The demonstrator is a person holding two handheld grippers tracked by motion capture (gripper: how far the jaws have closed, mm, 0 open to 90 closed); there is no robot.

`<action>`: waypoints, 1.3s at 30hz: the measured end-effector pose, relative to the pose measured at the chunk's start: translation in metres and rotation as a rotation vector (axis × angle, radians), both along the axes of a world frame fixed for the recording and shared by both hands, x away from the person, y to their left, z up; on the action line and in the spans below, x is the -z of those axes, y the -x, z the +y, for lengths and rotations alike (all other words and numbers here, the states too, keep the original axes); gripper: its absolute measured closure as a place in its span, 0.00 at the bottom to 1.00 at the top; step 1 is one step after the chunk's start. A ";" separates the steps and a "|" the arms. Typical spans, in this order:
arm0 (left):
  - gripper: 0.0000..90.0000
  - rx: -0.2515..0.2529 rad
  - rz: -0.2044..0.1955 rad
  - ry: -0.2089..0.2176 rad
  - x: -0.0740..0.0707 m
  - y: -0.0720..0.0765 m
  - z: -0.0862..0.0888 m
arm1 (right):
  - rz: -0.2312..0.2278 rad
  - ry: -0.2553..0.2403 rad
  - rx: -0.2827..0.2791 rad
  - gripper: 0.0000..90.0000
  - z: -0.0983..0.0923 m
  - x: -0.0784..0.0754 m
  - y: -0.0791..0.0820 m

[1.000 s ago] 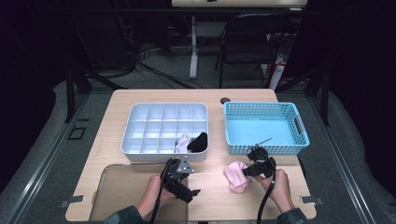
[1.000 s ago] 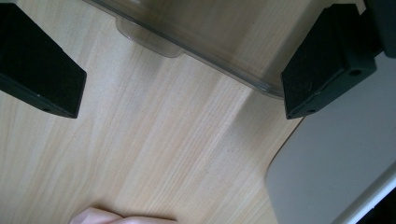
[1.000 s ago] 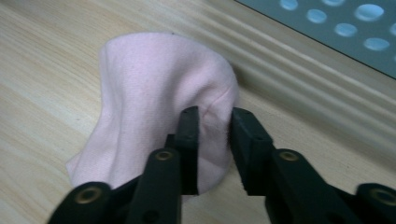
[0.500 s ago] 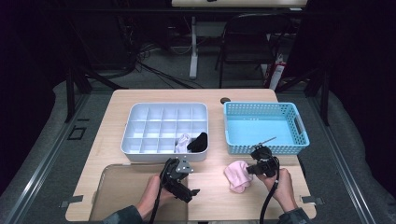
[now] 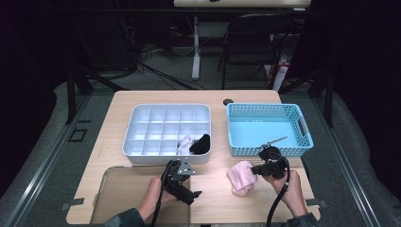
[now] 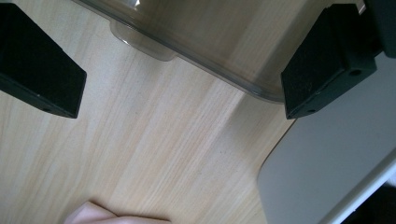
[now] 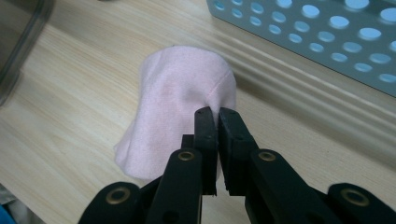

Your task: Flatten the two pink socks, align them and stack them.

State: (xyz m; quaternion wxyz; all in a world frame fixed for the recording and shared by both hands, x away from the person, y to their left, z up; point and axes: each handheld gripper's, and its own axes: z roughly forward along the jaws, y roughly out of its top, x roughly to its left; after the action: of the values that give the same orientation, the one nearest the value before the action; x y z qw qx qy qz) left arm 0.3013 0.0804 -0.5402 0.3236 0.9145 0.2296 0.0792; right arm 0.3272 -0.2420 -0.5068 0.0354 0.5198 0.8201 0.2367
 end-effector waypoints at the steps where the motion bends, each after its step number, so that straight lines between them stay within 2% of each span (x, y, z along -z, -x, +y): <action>1: 0.00 -0.002 -0.001 0.000 0.000 0.000 0.000 | -0.008 -0.014 0.010 0.96 0.001 -0.001 0.001; 3: 0.00 -0.005 -0.004 -0.004 0.000 0.000 0.001 | 0.002 -0.019 -0.007 0.96 0.002 -0.004 0.002; 9: 0.00 -0.009 -0.008 -0.003 0.000 0.000 0.000 | -0.017 -0.064 -0.046 0.96 0.011 -0.011 0.007; 11: 0.00 -0.005 -0.003 -0.004 0.000 0.000 0.000 | -0.016 -0.066 -0.062 0.96 0.015 -0.012 0.008; 15: 0.00 -0.007 -0.003 -0.007 0.001 0.000 0.000 | -0.010 -0.101 -0.074 0.95 0.022 -0.008 0.008; 26: 0.00 -0.009 -0.006 -0.020 0.002 -0.001 -0.001 | 0.030 -0.103 -0.134 0.95 0.054 0.008 0.006; 30: 0.00 -0.008 -0.002 -0.007 0.002 -0.002 0.000 | 0.040 -0.095 -0.161 0.95 0.066 0.014 0.006; 31: 0.00 -0.012 -0.004 -0.007 0.002 -0.002 0.000 | 0.043 -0.083 -0.174 0.95 0.067 0.014 0.006; 32: 0.00 -0.013 -0.004 -0.010 0.002 -0.002 0.000 | 0.041 -0.094 -0.165 0.95 0.071 0.014 0.008; 36: 0.00 -0.012 0.010 -0.025 0.003 -0.003 0.000 | 0.045 -0.095 -0.203 0.95 0.078 0.012 0.009; 38: 0.00 -0.011 0.007 -0.027 0.002 -0.002 -0.001 | 0.048 -0.111 -0.205 0.94 0.081 0.012 0.011; 39: 0.00 -0.011 0.006 -0.028 0.002 -0.002 -0.001 | 0.056 -0.104 -0.216 0.94 0.082 0.013 0.010</action>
State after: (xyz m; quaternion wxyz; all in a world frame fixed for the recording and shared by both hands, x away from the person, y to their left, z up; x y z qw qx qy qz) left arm 0.3032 0.0792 -0.5426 0.3097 0.9179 0.2343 0.0814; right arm 0.3170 -0.1600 -0.5193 -0.0400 0.4359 0.8587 0.2666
